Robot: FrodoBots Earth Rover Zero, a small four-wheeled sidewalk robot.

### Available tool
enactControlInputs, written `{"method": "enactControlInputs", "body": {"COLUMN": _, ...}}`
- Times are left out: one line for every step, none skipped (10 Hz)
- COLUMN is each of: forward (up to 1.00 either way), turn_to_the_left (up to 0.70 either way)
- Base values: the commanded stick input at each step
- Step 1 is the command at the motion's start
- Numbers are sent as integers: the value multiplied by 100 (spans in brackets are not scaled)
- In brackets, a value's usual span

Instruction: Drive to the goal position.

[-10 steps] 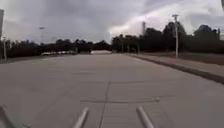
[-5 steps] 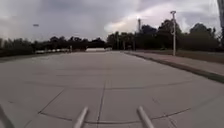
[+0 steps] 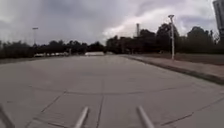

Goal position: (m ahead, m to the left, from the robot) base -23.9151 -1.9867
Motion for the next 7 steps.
{"method": "enactControlInputs", "body": {"forward": 100, "turn_to_the_left": 0}}
{"method": "enactControlInputs", "body": {"forward": 100, "turn_to_the_left": 0}}
{"method": "enactControlInputs", "body": {"forward": 100, "turn_to_the_left": 0}}
{"method": "enactControlInputs", "body": {"forward": 100, "turn_to_the_left": 0}}
{"method": "enactControlInputs", "body": {"forward": 100, "turn_to_the_left": 0}}
{"method": "enactControlInputs", "body": {"forward": 100, "turn_to_the_left": 0}}
{"method": "enactControlInputs", "body": {"forward": 100, "turn_to_the_left": 0}}
